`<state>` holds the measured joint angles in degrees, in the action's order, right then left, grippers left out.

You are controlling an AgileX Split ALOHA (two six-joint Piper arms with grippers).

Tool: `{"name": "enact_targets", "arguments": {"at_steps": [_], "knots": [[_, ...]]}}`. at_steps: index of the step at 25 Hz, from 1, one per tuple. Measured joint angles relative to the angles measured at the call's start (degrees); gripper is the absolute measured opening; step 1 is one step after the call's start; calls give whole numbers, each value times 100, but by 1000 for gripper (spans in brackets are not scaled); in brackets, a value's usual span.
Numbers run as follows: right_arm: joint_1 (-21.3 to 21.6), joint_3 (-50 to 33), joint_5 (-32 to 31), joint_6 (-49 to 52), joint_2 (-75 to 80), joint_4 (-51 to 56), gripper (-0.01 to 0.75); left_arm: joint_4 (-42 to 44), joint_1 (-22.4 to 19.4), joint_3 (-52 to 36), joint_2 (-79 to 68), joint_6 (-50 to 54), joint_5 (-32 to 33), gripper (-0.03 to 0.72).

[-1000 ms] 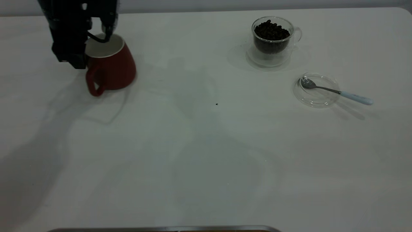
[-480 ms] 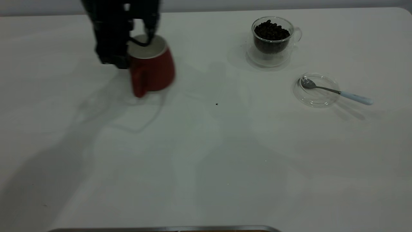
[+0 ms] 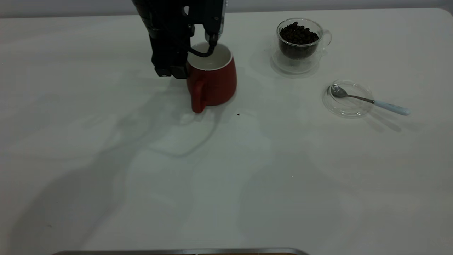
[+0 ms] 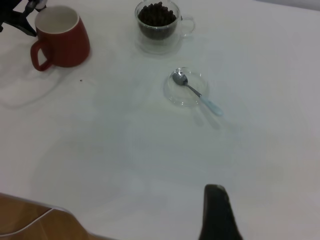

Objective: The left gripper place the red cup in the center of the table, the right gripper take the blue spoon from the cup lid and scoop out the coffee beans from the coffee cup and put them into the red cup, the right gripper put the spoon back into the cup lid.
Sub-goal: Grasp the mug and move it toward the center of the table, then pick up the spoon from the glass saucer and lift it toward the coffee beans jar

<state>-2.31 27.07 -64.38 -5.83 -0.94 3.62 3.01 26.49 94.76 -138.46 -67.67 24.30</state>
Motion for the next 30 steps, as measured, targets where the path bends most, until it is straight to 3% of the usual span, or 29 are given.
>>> {"name": "enact_targets", "arguments": {"at_steps": [10, 22, 27, 30], "knots": [[0, 0, 0, 0, 0, 0, 533, -12, -5, 0, 1074, 1223, 613, 577], [0, 0, 0, 0, 0, 0, 533, 1149, -63, 0, 3932, 4564, 3104, 577], [0, 0, 0, 0, 0, 0, 533, 1292, -63, 0, 4946, 5184, 4247, 577], [0, 0, 0, 0, 0, 0, 533, 1293, -63, -9, 5429, 5367, 4247, 577]]}}
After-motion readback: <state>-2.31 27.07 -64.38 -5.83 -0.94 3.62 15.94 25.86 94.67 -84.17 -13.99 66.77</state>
